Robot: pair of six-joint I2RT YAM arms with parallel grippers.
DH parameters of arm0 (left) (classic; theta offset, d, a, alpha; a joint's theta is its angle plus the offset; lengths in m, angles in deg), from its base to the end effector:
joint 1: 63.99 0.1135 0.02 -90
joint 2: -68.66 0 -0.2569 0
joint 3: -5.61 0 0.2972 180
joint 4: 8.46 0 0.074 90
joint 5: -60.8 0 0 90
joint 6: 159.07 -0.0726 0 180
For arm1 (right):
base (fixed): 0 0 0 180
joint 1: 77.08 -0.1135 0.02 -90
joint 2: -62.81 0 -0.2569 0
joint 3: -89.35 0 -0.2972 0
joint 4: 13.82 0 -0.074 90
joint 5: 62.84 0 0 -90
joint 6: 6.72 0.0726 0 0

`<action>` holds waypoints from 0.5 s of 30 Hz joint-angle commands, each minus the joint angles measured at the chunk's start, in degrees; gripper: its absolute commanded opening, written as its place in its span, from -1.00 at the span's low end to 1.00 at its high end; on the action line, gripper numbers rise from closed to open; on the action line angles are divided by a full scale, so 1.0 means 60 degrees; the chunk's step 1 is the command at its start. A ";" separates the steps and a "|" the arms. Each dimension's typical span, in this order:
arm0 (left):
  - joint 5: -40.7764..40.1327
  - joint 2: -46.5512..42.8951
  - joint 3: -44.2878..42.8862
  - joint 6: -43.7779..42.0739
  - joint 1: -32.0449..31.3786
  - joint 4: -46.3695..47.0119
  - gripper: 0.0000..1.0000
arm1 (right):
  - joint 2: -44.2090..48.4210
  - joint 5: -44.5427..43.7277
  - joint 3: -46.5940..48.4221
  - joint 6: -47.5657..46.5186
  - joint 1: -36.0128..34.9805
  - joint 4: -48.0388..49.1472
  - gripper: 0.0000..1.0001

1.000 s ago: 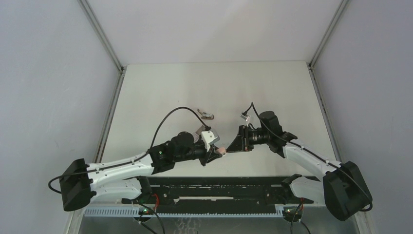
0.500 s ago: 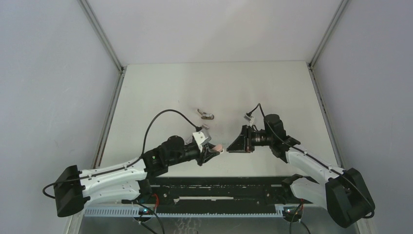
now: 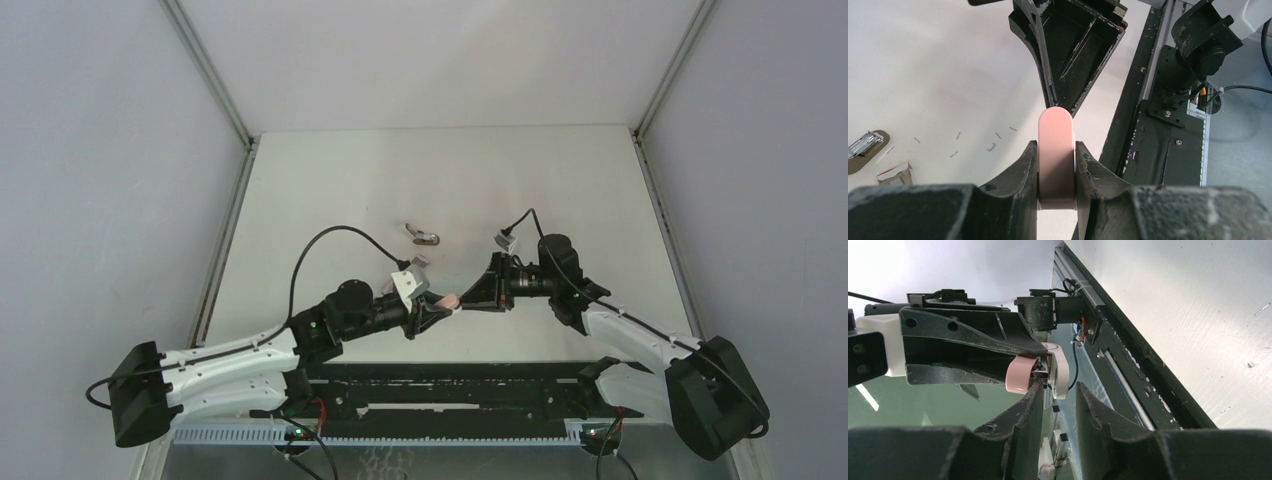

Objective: Load the staples into the stapler

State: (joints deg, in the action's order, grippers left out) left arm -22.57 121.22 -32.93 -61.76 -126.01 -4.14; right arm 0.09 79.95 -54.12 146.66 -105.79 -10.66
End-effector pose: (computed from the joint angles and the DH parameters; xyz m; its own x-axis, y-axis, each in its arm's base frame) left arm 0.1316 -0.2655 0.2209 -0.1968 0.1011 -0.9752 0.9130 0.3815 -0.1447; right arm 0.2156 0.1840 0.1645 -0.9881 0.0752 -0.1338 -0.1115 0.2479 0.9624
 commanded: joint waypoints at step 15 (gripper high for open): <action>-0.0217 -0.0449 0.0403 -0.0442 -0.0004 0.1340 -1.00 | -0.0324 -0.0143 -0.0405 0.1204 -0.0355 0.1462 -0.60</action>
State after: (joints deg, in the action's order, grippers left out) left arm -23.68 119.73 -31.21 -63.13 -126.01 -2.13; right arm -1.24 79.23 -56.04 151.80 -107.23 -6.38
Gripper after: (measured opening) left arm 0.292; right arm 0.205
